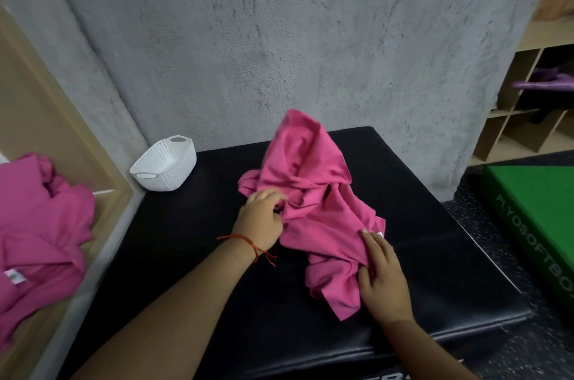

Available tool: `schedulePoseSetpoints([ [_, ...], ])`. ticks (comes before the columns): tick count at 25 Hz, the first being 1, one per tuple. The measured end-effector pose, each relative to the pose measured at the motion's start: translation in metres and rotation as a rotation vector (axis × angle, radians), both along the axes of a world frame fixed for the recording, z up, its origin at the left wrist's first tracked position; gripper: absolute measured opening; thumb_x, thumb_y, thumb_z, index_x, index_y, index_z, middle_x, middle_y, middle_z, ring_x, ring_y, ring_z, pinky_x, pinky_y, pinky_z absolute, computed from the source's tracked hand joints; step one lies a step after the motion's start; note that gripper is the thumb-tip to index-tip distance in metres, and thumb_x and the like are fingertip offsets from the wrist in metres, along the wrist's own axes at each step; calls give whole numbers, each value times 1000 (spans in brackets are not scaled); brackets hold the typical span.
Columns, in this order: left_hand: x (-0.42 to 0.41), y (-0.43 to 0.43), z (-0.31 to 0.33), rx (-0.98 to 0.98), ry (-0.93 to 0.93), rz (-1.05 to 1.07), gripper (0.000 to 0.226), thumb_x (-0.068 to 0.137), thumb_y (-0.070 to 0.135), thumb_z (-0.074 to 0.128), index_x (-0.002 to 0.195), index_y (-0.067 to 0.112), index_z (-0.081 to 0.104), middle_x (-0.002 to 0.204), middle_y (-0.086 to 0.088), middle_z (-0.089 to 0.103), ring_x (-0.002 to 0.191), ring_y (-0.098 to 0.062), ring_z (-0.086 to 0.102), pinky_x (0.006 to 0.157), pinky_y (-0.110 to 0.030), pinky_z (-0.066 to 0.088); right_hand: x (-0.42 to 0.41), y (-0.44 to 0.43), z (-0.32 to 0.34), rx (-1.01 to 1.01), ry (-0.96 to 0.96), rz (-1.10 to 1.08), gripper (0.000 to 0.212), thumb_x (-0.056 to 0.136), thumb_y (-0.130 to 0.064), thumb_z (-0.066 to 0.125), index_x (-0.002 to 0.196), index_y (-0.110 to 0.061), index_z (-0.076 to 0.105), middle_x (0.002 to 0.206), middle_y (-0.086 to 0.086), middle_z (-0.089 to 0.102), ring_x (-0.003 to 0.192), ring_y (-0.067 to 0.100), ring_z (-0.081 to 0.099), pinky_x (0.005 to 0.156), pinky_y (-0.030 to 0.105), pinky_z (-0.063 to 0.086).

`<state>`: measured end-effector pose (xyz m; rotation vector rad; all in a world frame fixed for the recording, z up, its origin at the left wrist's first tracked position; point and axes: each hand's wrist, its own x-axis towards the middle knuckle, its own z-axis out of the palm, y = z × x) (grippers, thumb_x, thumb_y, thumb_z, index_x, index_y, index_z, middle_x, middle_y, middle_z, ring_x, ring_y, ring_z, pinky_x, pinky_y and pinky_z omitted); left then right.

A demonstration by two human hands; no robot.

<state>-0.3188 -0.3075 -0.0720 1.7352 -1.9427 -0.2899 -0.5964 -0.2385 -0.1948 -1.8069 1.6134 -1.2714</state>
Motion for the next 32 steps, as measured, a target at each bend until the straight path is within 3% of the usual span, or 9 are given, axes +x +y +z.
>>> schedulePoseSetpoints([
  [5,10,18,-45,229,202,159,29,98,26,61,127,27,63,133,2,60,121,-18,61,100,-34,50,-2,2,-5,-1,49,16,60,92,-37,52,152,-40,54,157,-2,50,146,16,45,111,41,49],
  [9,12,0,-39,144,240,231,67,89,40,74,148,27,44,151,-4,42,135,-28,49,110,-44,46,-1,1,-7,-34,124,16,59,96,-56,51,151,-36,57,150,-1,56,140,16,50,110,42,49],
  [13,21,-54,-6,112,-5,120,113,76,52,86,164,38,17,172,-4,10,149,-41,30,120,-51,36,1,-1,-9,-55,192,-9,64,94,-60,56,152,-33,56,147,1,57,136,19,53,109,41,47],
  [18,-10,-126,29,282,-244,13,122,65,84,74,159,58,1,174,-2,-10,152,-50,23,123,-56,29,5,-5,-11,-83,270,-3,64,94,-59,58,151,-31,58,147,2,56,133,22,56,101,43,50],
  [21,-55,-161,17,349,-387,-21,106,74,87,63,161,49,18,173,-15,6,155,-42,20,125,-56,24,4,-10,-12,-69,299,-9,63,94,-59,58,151,-32,58,149,1,56,132,23,57,100,44,51],
  [23,-76,-172,6,376,-508,-27,85,84,72,66,157,36,39,162,-19,34,144,-41,43,117,-53,38,2,-10,-14,-81,307,-15,63,94,-58,58,150,-31,59,148,1,56,130,22,57,99,42,50],
  [27,-72,-201,16,477,-544,-56,50,79,48,73,114,13,75,115,-14,74,105,-35,70,94,-45,58,5,-7,-19,-100,306,-14,63,93,-57,58,149,-29,60,148,-2,55,130,21,57,99,42,49],
  [29,-45,-233,56,481,-391,25,51,78,56,68,100,10,76,104,-12,75,94,-33,71,88,-42,60,4,-9,-20,-109,307,-13,63,92,-57,59,149,-29,61,148,-3,55,128,19,57,97,42,51],
  [32,12,-282,125,58,130,265,43,95,27,67,131,4,64,127,-17,69,115,-29,67,98,-35,53,4,-10,-22,-112,313,-8,64,92,-58,59,149,-31,60,148,-4,54,129,19,57,95,42,51],
])
